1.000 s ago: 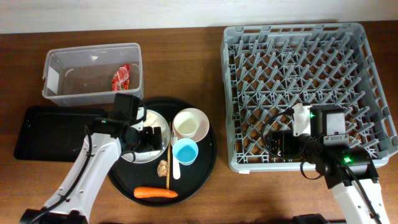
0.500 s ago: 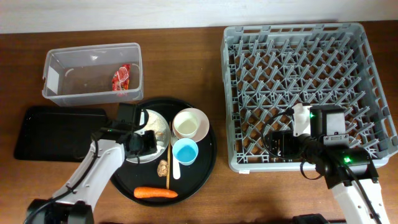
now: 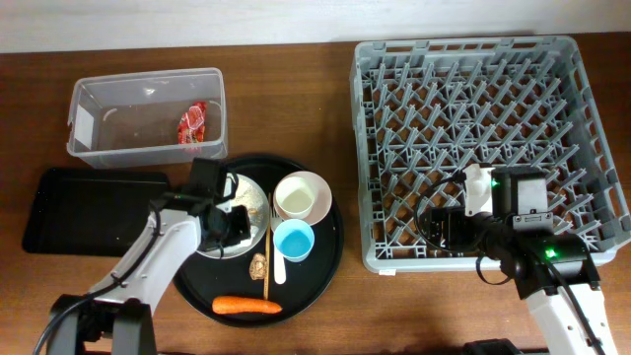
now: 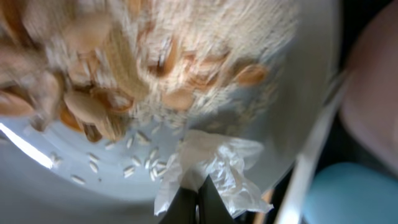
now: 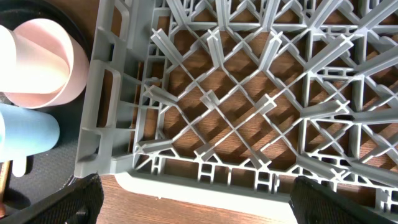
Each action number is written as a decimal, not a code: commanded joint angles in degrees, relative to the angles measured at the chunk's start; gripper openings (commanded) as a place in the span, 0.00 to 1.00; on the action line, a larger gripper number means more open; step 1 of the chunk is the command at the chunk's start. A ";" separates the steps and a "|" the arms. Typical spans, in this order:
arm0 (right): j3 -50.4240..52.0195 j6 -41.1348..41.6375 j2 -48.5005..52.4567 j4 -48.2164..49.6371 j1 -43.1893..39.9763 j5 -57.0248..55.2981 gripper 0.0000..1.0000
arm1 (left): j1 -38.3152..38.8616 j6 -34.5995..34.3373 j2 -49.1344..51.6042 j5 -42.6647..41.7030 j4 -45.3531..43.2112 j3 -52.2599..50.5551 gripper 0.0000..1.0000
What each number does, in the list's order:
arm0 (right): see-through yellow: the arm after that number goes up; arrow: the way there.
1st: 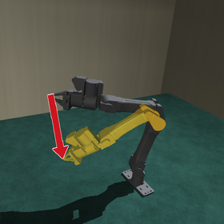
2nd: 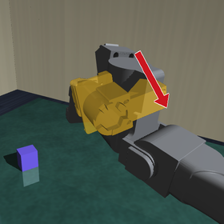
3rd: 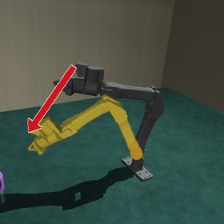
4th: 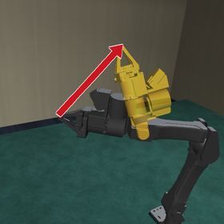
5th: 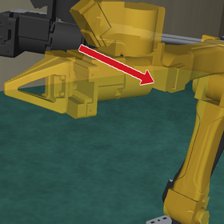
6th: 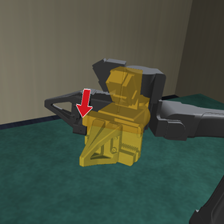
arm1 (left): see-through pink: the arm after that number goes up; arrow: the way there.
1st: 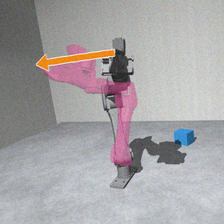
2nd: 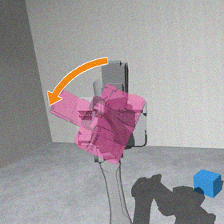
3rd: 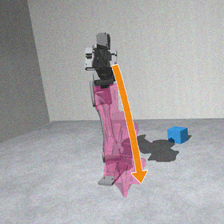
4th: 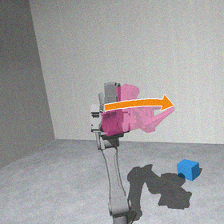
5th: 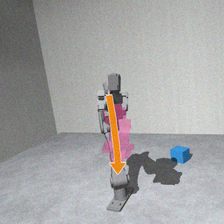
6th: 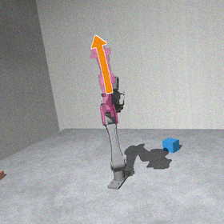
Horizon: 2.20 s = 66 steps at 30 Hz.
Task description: Sort waste into correct bins and load items into the dishwasher rack
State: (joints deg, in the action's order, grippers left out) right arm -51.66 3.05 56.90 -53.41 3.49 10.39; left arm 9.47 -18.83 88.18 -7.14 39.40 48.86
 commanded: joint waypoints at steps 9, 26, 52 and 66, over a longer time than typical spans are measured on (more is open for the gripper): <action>-0.92 0.44 0.00 0.02 0.20 -0.55 0.99 | -4.22 4.35 -4.63 12.57 -7.80 19.28 0.07; -0.92 0.44 0.00 0.26 0.20 -0.55 0.99 | -9.70 4.35 10.43 12.52 -33.03 19.54 0.66; -0.92 0.44 0.00 -0.66 0.20 1.44 0.99 | -1.03 6.51 -2.05 -5.22 12.35 19.56 0.77; -0.92 0.44 0.00 -1.62 0.20 1.42 0.99 | 10.73 2.95 4.81 -2.12 3.17 19.56 0.71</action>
State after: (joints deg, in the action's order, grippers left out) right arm -51.68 3.05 56.95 -54.96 3.49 11.35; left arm 19.20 -14.11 89.32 -9.65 43.11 68.25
